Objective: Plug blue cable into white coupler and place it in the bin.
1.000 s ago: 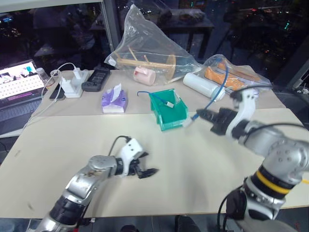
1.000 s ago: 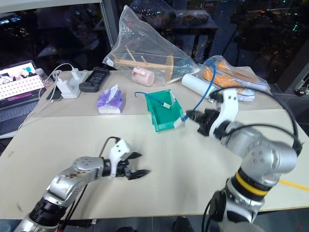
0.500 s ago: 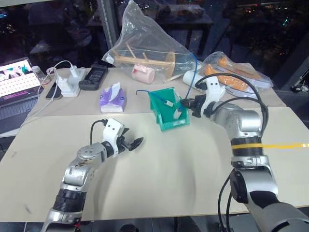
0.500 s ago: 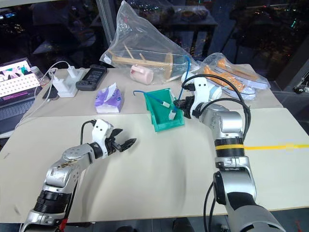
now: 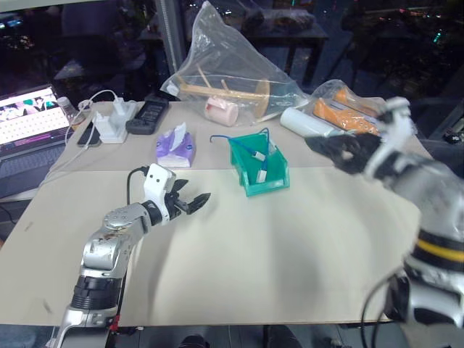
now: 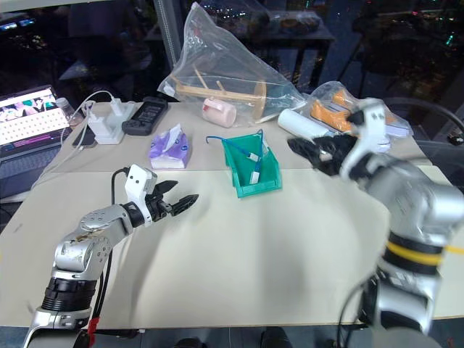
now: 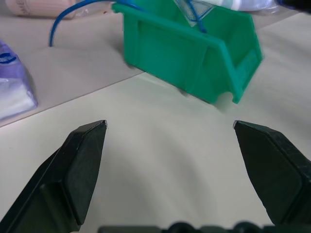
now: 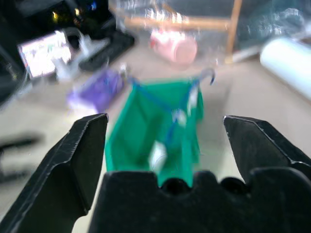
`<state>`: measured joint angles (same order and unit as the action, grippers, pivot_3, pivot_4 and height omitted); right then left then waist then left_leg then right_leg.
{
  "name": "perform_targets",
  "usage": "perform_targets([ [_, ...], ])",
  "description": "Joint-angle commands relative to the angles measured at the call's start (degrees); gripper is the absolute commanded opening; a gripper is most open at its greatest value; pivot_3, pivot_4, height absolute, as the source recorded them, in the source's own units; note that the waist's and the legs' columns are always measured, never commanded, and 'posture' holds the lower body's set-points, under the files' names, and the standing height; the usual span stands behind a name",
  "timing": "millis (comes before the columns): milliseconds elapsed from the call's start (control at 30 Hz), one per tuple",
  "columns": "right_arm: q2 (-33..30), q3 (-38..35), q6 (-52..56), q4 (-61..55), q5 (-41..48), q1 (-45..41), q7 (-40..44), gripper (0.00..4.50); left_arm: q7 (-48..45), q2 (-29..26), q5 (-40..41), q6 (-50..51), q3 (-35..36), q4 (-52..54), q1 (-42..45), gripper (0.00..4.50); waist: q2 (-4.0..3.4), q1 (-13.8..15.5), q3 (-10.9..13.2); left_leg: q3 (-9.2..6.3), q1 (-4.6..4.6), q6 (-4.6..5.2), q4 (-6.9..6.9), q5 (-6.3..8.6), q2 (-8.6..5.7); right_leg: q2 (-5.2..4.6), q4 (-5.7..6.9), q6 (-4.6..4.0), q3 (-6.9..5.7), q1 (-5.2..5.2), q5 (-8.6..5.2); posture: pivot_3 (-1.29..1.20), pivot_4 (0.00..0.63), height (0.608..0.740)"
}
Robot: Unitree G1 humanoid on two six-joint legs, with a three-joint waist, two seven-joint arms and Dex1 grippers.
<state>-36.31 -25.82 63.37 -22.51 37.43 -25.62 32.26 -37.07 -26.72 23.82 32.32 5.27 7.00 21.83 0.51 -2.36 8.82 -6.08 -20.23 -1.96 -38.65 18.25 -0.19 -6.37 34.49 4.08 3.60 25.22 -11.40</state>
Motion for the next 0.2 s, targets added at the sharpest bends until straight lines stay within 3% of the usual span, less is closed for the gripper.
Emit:
perform_targets([
  [33, 2.9, -7.2, -5.4, -10.2, 3.0, 11.2, 0.8, 4.43, -0.7, -0.1, 0.7, -4.4, 2.8, 1.5, -2.5, 4.5, 0.0, -0.2, 0.0, 0.03, 0.01, 0.1, -0.15, 0.06, -0.01, 0.0, 0.09, 0.0, 0.01, -0.01, 0.0, 0.0, 0.15, 0.74],
  [200, 6.9, -8.5, -13.0, -13.6, 2.2, 23.3, 0.4, 4.43, 0.2, 0.9, 1.2, -5.9, 4.1, 0.1, -6.9, 4.5, 0.04, -0.3, 0.0, 0.21, 0.32, 0.34, -0.29, 0.2, -0.04, 0.0, 0.34, -0.02, 0.22, -0.1, 0.01, 0.0, 0.15, 0.74],
])
